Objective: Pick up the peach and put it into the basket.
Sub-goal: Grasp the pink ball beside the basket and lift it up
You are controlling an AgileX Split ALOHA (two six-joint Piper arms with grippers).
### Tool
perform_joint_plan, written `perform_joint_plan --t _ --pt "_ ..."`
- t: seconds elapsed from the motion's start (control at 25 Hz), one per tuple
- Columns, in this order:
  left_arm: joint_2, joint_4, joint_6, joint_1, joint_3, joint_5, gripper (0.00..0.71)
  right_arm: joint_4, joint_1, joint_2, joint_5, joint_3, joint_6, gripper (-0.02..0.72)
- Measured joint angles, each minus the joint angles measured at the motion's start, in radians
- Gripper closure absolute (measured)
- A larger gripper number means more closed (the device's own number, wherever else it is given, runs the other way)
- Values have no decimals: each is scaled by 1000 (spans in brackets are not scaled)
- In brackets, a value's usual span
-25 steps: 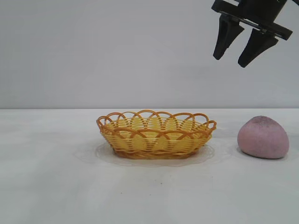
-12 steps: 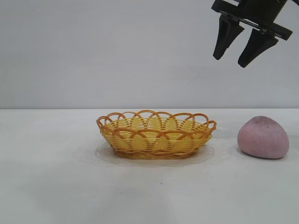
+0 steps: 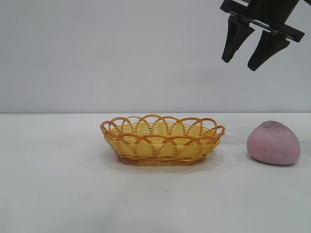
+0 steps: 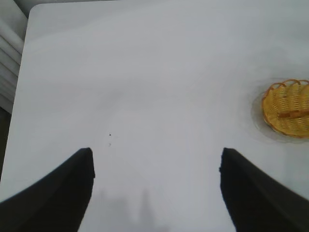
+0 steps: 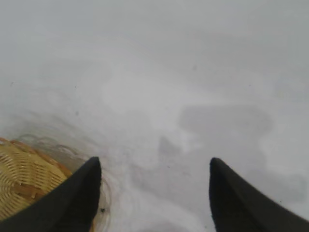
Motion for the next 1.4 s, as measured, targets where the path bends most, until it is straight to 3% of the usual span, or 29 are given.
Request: perform_joint_plan --t 0.16,0.28,0.64,1.4 --pt "-161 0 0 0 199 -3 227 0 0 0 0 0 0 250" --pt "-270 0 0 0 336 -67 227 0 0 0 0 0 0 250" --pt "-471 -9 34 0 588 -170 227 0 0 0 5 0 0 250" --pt "-697 -43 83 -42 618 -142 227 2 0 -65 77 0 2 250"
